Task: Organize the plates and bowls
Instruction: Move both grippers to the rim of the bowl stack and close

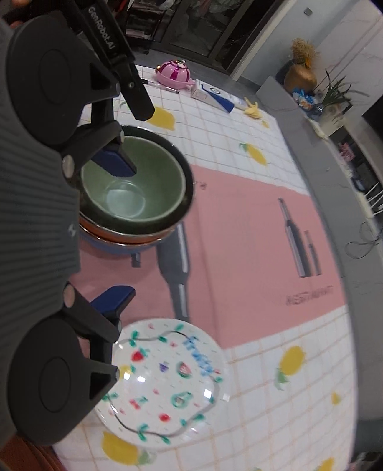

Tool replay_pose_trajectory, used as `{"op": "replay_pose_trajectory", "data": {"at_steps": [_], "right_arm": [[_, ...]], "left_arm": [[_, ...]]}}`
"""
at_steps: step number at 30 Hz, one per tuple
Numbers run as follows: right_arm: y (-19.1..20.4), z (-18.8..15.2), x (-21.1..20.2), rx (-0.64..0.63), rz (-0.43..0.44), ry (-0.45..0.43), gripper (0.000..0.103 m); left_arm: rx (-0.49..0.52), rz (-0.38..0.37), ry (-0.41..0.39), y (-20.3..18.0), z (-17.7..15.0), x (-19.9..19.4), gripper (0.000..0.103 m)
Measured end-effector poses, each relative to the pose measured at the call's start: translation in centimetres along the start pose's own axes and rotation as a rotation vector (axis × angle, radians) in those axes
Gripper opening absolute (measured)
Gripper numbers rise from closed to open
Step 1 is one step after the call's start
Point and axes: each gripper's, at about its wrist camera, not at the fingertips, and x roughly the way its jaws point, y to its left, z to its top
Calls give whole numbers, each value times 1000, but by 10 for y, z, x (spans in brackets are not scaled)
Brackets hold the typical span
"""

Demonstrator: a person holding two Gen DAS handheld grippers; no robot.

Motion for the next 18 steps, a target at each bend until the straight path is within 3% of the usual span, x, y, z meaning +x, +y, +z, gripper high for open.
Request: {"op": "replay_pose_trajectory", "data": {"at_steps": [5, 13, 18], "right_arm": [[-9, 1, 22, 91, 29, 73, 72], [-12, 2, 43, 140, 46, 124, 72], [-15, 3, 51, 158, 50, 141, 66]], "left_arm": [[-141, -79, 121, 22, -5, 27, 69], [-196, -69, 183, 30, -10, 49, 66], [-238, -95, 200, 34, -11, 55, 56]]}}
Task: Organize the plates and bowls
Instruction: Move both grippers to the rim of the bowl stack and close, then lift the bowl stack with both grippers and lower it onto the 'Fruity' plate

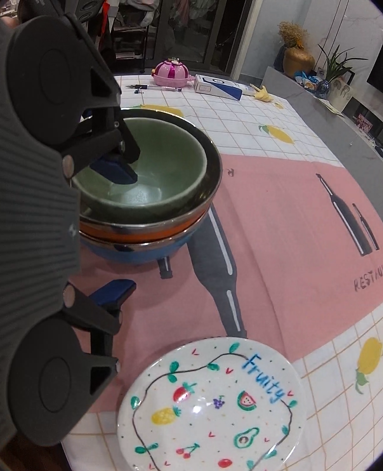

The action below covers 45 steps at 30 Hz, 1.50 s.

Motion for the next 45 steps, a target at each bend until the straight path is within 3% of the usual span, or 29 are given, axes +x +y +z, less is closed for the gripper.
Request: {"op": "replay_pose_trajectory", "data": {"at_steps": [9, 28, 45], "right_arm": [[-13, 2, 4, 53, 55, 23, 48], [-12, -6, -1, 38, 46, -4, 45], [-46, -1, -79, 60, 58, -98, 45]], "left_arm": [[26, 3, -4, -8, -1, 1, 45], [34, 14, -8, -13, -9, -6, 44], [154, -66, -25, -92, -20, -18, 44]]}}
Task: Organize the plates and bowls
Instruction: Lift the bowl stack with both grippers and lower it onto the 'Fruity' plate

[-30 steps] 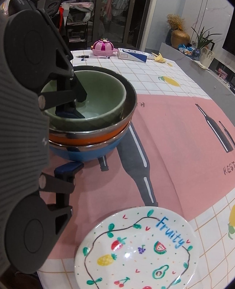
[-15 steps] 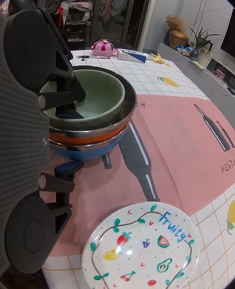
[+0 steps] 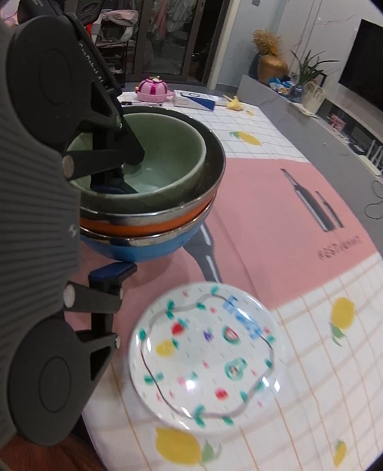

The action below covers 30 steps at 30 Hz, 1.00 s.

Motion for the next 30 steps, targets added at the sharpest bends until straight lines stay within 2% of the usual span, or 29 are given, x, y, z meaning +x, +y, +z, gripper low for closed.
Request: {"op": "replay_pose_trajectory", "data": {"at_steps": [11, 19, 30], "right_arm": [[-45, 27, -51, 45, -36, -104, 45], [-79, 38, -54, 92, -46, -104, 45], [-99, 54, -43, 100, -45, -85, 45]], "left_arm": [[64, -68, 49, -60, 1, 36, 44], [69, -68, 89, -78, 0, 65, 44], [73, -33, 119, -86, 0, 87, 44]]}}
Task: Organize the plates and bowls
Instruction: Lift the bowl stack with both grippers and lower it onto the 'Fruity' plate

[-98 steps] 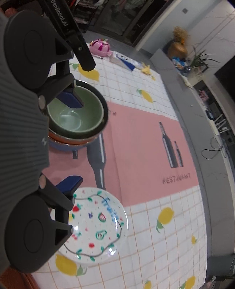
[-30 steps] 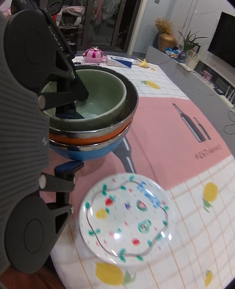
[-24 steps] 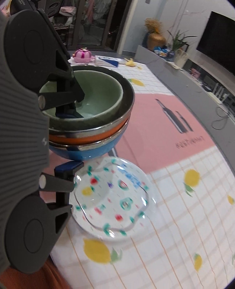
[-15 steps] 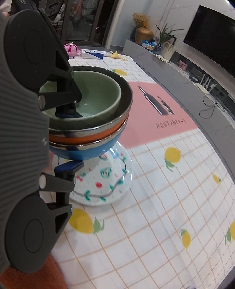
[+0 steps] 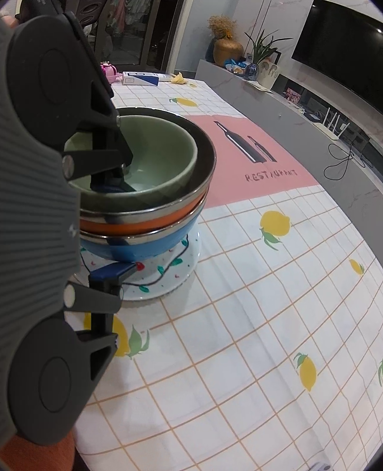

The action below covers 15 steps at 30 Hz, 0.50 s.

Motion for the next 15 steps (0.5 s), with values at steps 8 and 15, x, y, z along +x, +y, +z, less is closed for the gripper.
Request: {"op": "replay_pose_trajectory", "data": {"at_steps": [8, 15], "right_arm": [[-4, 1, 5, -1, 7, 13, 46], [6, 2, 4, -36, -27, 11, 49]], "left_arm": [[34, 12, 0, -3, 0, 1, 44], [25, -14, 13, 1, 5, 1, 49]]}}
